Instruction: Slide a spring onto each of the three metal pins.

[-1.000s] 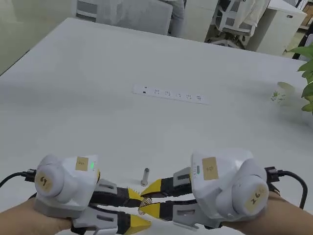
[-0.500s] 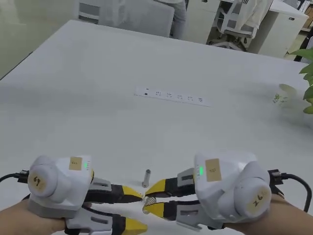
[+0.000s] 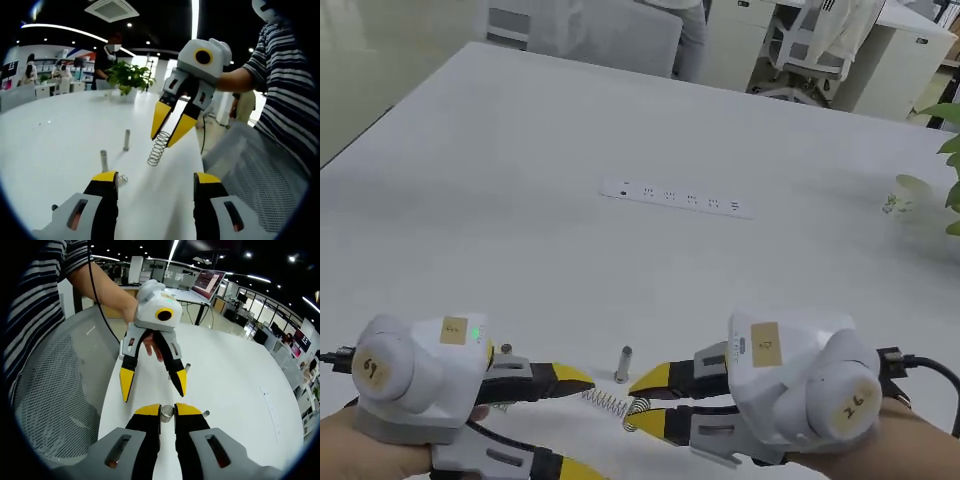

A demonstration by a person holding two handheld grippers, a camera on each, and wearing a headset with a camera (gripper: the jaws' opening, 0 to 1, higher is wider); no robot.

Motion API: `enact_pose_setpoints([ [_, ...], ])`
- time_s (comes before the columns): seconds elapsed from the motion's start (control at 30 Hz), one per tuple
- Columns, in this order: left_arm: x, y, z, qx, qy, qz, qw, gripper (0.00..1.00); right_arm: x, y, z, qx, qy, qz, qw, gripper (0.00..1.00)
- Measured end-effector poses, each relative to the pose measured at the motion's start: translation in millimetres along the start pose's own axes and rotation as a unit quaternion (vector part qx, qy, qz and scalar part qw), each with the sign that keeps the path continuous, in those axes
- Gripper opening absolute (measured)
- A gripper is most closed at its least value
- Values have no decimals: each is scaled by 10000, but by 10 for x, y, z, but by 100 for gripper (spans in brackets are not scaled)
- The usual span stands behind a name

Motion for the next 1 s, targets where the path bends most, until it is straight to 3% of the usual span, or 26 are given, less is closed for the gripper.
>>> enact_pose_setpoints([
  [0.23,-50,32,58,54,66,25,10000,63,-8,-1,2,6,30,16,10000,7],
  [0.73,-77,66,249,56,-84,209,9997,78,-63,19,23,7,136,11,9999,7],
  [1.0,-68,75,418,-54,-387,317,9987,90,-100,30,50,-15,233,-13,9997,7],
])
Point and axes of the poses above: the centre of the closed fingertips' face, and the gripper's own axes: z roughly backward along the fingers, x roughly to its left, y roughly out of its underside, the point moved 7 cm from there along z, roughly backward along the fingers, and after that the axes turned 14 degrees about -z, right-handed, at the moved point
